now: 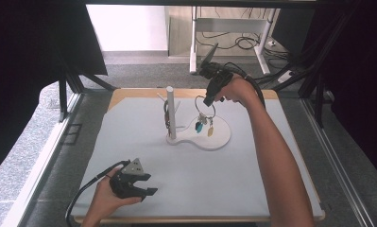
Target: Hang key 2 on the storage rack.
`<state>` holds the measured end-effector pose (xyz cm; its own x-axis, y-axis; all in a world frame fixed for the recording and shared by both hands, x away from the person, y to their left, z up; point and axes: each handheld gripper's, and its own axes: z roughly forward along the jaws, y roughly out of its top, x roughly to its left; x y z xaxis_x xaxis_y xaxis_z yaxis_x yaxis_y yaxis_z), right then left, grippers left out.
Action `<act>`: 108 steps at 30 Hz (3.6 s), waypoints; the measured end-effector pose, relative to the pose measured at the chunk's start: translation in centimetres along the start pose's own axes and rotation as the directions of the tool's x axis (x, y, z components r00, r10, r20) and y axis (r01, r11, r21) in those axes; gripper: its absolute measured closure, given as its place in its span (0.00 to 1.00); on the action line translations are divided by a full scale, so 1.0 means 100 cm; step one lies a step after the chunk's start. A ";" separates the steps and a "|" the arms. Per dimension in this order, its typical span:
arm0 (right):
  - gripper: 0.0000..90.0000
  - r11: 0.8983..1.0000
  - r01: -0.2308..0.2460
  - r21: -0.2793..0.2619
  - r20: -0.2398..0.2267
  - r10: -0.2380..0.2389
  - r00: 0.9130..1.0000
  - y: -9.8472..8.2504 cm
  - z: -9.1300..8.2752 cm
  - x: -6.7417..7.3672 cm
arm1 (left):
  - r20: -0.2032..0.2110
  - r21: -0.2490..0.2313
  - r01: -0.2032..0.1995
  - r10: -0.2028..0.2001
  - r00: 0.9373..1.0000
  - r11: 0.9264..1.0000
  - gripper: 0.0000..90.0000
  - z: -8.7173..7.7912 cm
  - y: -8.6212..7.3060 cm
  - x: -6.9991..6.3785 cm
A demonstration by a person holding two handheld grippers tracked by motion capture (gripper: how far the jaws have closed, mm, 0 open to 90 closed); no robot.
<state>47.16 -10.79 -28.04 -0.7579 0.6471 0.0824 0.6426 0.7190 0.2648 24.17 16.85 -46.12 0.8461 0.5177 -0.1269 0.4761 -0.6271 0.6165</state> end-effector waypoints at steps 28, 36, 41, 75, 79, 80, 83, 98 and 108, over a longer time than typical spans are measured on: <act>0.97 1.000 0.015 -0.007 -0.002 -0.015 1.000 0.023 0.020 0.005 | 0.011 0.004 0.001 -0.001 1.000 1.000 0.48 0.004 0.001 0.000; 0.97 1.000 0.012 -0.012 -0.002 -0.012 1.000 0.031 0.028 0.006 | 0.013 0.002 -0.001 0.001 1.000 1.000 0.48 0.004 0.001 -0.001; 0.97 1.000 0.004 -0.015 0.001 -0.004 1.000 0.035 0.034 0.005 | 0.011 0.000 -0.002 0.002 1.000 1.000 0.48 0.003 0.001 -0.001; 0.96 1.000 0.022 -0.015 -0.019 -0.022 1.000 0.049 0.064 0.021 | 0.010 0.007 0.000 0.000 1.000 1.000 0.48 0.006 0.001 -0.001; 0.96 0.999 0.032 -0.009 -0.015 -0.032 0.999 0.047 0.067 0.024 | 0.012 0.016 -0.004 0.004 1.000 1.000 0.48 0.008 0.001 -0.001; 0.96 1.000 0.030 -0.010 -0.023 -0.030 0.999 0.047 0.068 0.025 | 0.012 0.016 -0.005 0.004 1.000 1.000 0.48 0.008 0.001 -0.001; 0.96 1.000 0.026 -0.014 -0.037 -0.026 0.999 0.045 0.071 0.028 | 0.011 0.018 -0.005 0.005 1.000 1.000 0.48 0.008 0.001 -0.002; 0.90 0.999 0.039 -0.014 -0.069 -0.040 0.997 0.036 0.074 0.033 | 0.007 0.024 -0.015 0.015 1.000 1.000 0.48 0.007 0.001 -0.001; 0.68 0.998 0.028 -0.056 -0.047 -0.031 0.998 0.024 0.057 0.032 | 0.010 0.023 -0.009 0.009 1.000 1.000 0.48 0.007 0.001 0.000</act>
<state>46.93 -5.59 -32.65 -0.7820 0.6117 0.1194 0.6135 0.7219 0.3201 24.40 16.34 -46.63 0.8525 0.5064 -0.1294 0.4740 -0.6446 0.5999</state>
